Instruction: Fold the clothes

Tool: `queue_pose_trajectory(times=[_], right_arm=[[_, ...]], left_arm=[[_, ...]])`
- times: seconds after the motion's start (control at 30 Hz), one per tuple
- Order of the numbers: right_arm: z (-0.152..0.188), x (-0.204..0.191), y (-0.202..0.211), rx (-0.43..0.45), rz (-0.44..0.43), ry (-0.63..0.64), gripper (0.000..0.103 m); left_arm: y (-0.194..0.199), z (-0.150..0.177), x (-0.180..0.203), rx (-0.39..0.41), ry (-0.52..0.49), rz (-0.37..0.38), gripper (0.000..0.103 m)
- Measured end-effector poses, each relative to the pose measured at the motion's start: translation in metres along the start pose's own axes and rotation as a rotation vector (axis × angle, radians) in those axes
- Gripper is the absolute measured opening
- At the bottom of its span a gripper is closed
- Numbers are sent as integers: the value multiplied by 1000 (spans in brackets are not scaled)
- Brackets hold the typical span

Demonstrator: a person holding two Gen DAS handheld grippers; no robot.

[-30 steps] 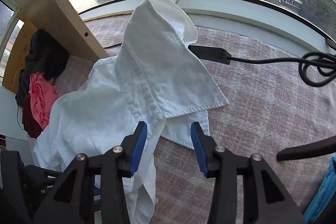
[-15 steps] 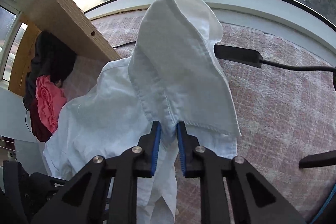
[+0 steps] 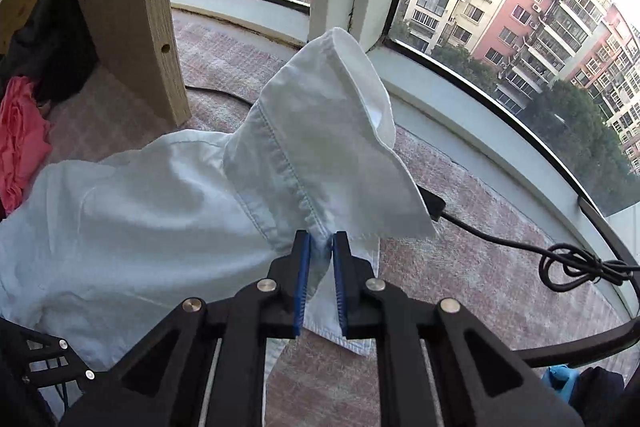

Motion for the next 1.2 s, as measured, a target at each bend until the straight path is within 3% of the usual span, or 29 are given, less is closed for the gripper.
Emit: queue_pose_trajectory(times=[0.07, 0.13, 0.23, 0.33, 0.43, 0.5, 0.57, 0.77, 1.0, 1.2], right_arm=[[3, 7, 2, -18, -23, -38, 13], [5, 16, 26, 16, -86, -100, 13], [26, 25, 59, 34, -202, -191, 16], [57, 21, 70, 6, -269, -230, 16], [82, -2, 55, -49, -266, -195, 16], [92, -10, 48, -69, -277, -186, 16], [99, -17, 44, -79, -308, -171, 15], [115, -31, 24, -145, -358, -138, 14], [111, -14, 20, -158, -481, -290, 14], [98, -26, 4, -173, -479, -266, 14]], left_arm=[[4, -1, -2, 11, 5, 2, 25], [12, -2, -3, 23, 15, 4, 25], [33, -5, 0, 56, 81, 104, 26], [40, -3, 16, 54, 71, 134, 28], [19, -7, 29, 18, 22, 79, 28], [9, -3, 31, -9, 10, 59, 20], [1, -3, 28, -13, -13, 16, 19], [-1, 1, 13, -23, 0, 6, 18], [-3, 4, 7, -20, -14, -16, 18], [1, 4, 7, -16, -32, -19, 18]])
Point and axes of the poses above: each gripper's, at about its wrist camera, not at the fingertips, and y roughly against the way its jaws point, x to its right, z to its underside, the point moved 3 cm from there along -y, roughly the way its jaws point, and after that the axes turned 9 degrees about x, right-handed, at the moved point
